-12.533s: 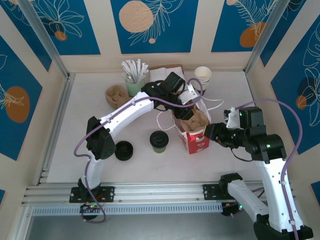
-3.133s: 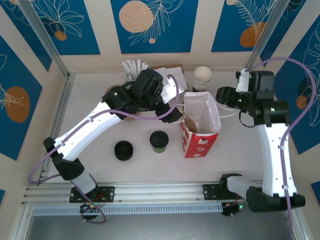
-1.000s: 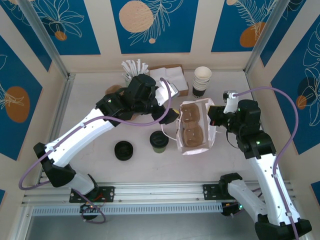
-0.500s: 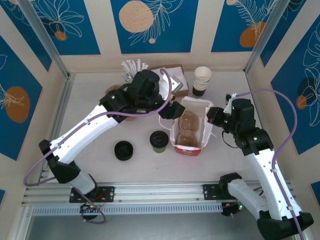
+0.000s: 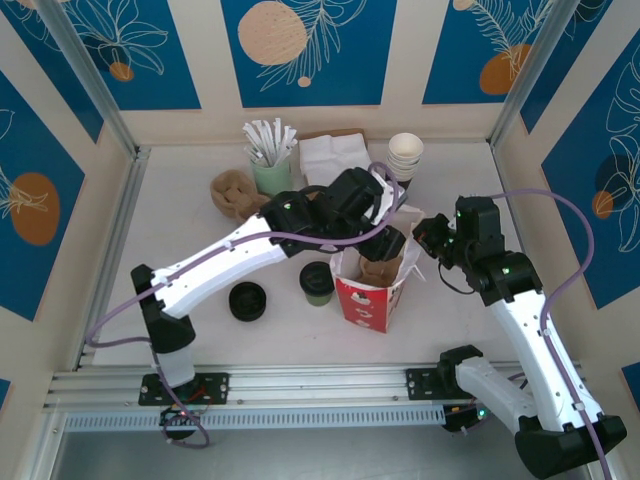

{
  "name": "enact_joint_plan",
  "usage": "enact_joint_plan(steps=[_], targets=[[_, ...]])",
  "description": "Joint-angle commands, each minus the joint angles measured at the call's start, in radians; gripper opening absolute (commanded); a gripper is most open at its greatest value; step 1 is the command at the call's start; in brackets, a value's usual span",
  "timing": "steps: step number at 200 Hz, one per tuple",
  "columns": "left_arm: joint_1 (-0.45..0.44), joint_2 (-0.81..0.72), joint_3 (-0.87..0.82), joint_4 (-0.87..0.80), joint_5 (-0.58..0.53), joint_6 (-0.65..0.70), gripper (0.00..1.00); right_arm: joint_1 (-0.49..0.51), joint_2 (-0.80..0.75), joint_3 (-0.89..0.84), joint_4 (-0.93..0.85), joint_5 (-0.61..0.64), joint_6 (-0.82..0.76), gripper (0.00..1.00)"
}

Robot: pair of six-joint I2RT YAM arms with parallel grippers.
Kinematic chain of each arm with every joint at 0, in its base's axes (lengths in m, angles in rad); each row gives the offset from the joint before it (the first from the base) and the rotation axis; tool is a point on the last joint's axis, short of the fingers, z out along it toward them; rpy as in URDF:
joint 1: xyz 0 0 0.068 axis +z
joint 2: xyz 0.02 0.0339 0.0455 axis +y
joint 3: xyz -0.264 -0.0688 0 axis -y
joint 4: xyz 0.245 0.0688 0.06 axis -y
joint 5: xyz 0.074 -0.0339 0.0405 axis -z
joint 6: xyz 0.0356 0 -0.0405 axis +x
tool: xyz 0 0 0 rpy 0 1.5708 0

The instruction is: Pack the takeout coffee

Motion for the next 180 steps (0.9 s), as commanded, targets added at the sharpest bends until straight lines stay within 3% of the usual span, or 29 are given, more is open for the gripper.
enact_joint_plan(steps=[1, 88, 180], targets=[[-0.001, 0.057, 0.012, -0.075, -0.047, -0.047, 0.47, -0.002, -0.02, 0.017, -0.009, 0.022, 0.067, 0.0], [-0.002, 0.198, 0.033, -0.141, -0.104, 0.052, 0.4, -0.059, -0.057, -0.056, 0.02, -0.049, 0.092, 0.0], [0.018, 0.32, 0.087, -0.183, -0.053, 0.107, 0.4, -0.108, -0.022, -0.058, 0.048, -0.142, 0.038, 0.0]])
